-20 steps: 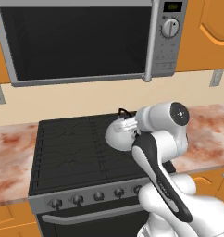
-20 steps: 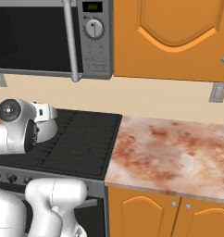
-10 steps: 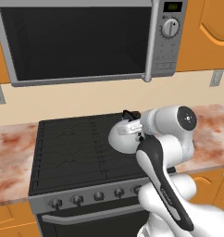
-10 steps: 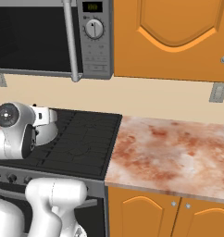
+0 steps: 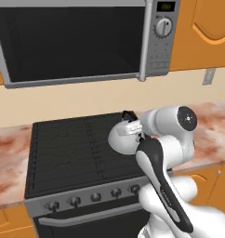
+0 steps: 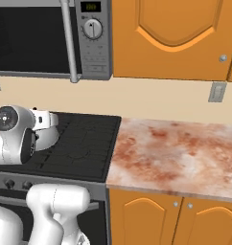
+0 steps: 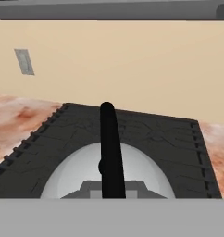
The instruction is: The kettle is done boiling. Turn off the stove, then wait for 300 timesteps before moving the kettle to the dining table.
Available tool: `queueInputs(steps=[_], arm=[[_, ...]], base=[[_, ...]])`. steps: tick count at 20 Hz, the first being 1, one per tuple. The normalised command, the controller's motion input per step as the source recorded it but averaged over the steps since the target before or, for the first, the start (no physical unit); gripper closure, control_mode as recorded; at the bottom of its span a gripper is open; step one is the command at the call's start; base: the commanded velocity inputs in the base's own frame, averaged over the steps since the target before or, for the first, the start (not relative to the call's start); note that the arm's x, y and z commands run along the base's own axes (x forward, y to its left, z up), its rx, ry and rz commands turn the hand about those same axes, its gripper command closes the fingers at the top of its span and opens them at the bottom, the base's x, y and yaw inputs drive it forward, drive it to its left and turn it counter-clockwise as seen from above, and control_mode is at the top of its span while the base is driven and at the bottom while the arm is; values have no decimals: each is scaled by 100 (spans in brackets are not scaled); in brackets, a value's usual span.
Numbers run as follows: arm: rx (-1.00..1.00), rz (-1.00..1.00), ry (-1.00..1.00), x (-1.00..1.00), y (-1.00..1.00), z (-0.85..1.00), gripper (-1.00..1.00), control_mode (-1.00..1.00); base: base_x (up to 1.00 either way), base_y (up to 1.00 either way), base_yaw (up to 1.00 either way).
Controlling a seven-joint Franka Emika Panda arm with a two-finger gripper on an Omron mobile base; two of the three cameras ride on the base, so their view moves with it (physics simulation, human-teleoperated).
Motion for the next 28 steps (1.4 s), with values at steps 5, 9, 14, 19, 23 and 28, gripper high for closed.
queueInputs(steps=[5, 9, 14, 19, 23, 28], arm=[[0, 0, 0, 0, 0, 0, 100, 100], [0, 0, 0, 0, 0, 0, 100, 100], [0, 0, 0, 0, 0, 0, 100, 100], [0, 0, 0, 0, 0, 0, 100, 100], [0, 0, 0, 0, 0, 0, 100, 100], [0, 0, 0, 0, 0, 0, 100, 100]], base=[[-33, -7, -30], [-44, -9, -32], [-44, -10, -35], [-36, -2, -43], [-36, -1, -50], [-33, 0, -53]])
